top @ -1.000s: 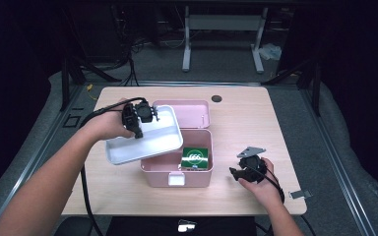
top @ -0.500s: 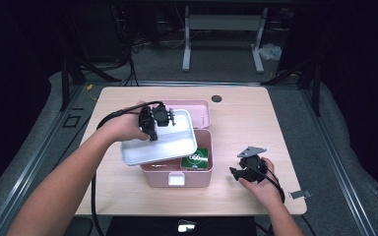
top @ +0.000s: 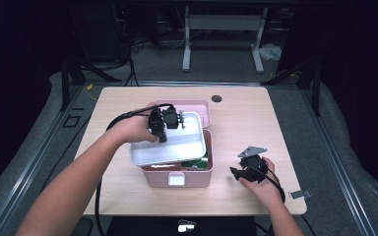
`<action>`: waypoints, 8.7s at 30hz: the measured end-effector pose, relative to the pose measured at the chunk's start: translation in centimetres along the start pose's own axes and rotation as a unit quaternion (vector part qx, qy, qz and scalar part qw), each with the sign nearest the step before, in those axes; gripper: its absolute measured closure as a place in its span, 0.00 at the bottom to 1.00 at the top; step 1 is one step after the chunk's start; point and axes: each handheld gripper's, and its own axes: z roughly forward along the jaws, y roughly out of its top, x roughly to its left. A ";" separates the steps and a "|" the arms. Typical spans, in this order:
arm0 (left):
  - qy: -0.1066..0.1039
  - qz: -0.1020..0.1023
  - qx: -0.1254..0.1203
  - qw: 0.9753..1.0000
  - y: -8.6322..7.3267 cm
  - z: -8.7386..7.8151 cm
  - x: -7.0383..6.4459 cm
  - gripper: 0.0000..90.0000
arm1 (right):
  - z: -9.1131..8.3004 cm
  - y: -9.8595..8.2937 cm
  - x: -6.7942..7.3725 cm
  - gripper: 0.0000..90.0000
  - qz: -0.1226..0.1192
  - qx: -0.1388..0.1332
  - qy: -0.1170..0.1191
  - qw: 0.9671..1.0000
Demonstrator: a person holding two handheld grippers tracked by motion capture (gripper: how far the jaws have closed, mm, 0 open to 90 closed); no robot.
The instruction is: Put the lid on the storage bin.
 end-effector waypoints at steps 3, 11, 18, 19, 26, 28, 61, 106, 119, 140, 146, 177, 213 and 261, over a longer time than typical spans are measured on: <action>0.001 0.012 -0.008 1.000 0.3 0.1 -0.2 0.99 | 0.0 0.0 0.0 0.47 0.000 0.000 0.000 1.000; -0.001 0.027 -0.008 1.000 1.0 0.6 -0.8 0.99 | 0.0 0.0 0.0 0.47 -0.001 0.000 0.000 1.000; -0.012 0.037 -0.013 0.999 1.8 1.0 -1.3 0.99 | 0.0 0.0 0.0 0.47 -0.003 0.000 0.001 1.000; -0.012 0.039 -0.013 0.999 2.0 1.2 -1.4 0.99 | 0.0 0.0 -0.1 0.47 -0.002 0.000 0.001 1.000; -0.018 0.046 -0.005 0.999 2.3 2.1 -1.6 0.99 | 0.0 0.0 -0.1 0.47 -0.001 -0.001 0.001 1.000; -0.018 0.047 -0.009 0.999 2.2 2.2 -1.6 0.99 | 0.0 0.0 -0.1 0.47 0.002 -0.001 0.000 1.000; -0.034 -0.044 -0.049 0.997 -5.2 1.6 -1.9 1.00 | 0.1 0.0 0.1 0.47 0.000 0.000 0.001 1.000; -0.053 -0.113 -0.081 0.989 -7.4 3.6 -2.8 0.99 | 0.5 7.5 -1.8 0.45 0.018 -0.031 0.028 0.999; -0.051 -0.108 -0.070 0.990 -7.1 3.6 -2.8 0.99 | 1.8 14.3 -2.9 0.51 0.031 -0.046 0.026 0.998; -0.044 -0.116 -0.062 0.990 -6.9 3.5 -3.0 0.99 | 7.7 20.1 -4.7 0.55 0.076 -0.036 -0.013 0.996; -0.035 -0.109 -0.056 0.992 -6.7 3.5 -3.2 0.99 | 9.3 20.8 -4.9 0.66 0.081 -0.026 -0.024 0.996; -0.030 -0.104 -0.056 0.993 -6.6 3.5 -3.4 1.00 | 11.4 23.2 -4.8 0.90 0.120 0.012 -0.046 0.992; -0.016 -0.098 -0.053 0.994 -6.5 3.5 -3.8 1.00 | -1.0 25.0 -4.5 0.93 -0.021 -0.141 -0.003 0.990; 0.010 -0.165 -0.185 0.969 -15.3 -1.1 -5.9 0.97 | -10.8 8.0 5.5 0.85 -0.126 -0.189 0.071 0.971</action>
